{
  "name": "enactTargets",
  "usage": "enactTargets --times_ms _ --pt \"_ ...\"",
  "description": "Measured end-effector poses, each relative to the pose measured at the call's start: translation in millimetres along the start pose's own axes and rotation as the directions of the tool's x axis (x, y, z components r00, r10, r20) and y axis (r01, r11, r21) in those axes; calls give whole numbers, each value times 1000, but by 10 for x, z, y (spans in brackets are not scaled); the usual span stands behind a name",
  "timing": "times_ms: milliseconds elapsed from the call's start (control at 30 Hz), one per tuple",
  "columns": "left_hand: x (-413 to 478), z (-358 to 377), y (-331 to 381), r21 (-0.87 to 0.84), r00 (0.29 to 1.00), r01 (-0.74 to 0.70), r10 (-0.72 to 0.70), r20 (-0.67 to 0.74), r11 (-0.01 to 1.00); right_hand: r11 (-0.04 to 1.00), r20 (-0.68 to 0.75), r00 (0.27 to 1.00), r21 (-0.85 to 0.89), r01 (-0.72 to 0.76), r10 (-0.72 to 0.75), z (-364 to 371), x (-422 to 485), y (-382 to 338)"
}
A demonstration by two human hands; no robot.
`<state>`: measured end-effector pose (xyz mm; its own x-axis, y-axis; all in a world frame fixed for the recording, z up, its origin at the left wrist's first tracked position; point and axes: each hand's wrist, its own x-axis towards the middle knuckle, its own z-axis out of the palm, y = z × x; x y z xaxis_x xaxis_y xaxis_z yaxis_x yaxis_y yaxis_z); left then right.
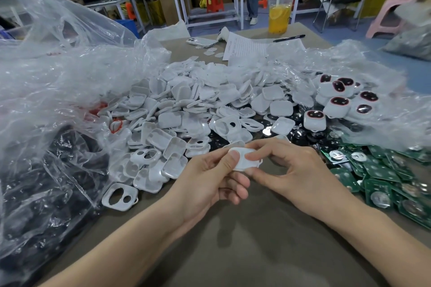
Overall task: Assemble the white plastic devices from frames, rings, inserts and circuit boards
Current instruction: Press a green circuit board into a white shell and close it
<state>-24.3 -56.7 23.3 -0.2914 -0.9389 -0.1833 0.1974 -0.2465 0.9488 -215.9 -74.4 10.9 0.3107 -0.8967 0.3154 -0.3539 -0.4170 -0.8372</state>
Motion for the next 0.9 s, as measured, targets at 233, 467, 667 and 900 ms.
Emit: enactTargets --times_ms 233,467,667,900 --pt "-17 84 -76 90 980 -177 184 -77 980 963 -41 980 199 -181 193 120 61 -86" --pt "-41 125 -128 207 956 -260 281 -80 943 873 -6 952 400 -277 305 106 62 -151" --pt "-41 117 -131 212 952 -283 301 -58 935 836 2 944 464 -293 329 96 31 -200" --pt "-50 137 -148 285 929 -345 370 -36 894 788 -15 938 546 -283 347 94 40 -228"
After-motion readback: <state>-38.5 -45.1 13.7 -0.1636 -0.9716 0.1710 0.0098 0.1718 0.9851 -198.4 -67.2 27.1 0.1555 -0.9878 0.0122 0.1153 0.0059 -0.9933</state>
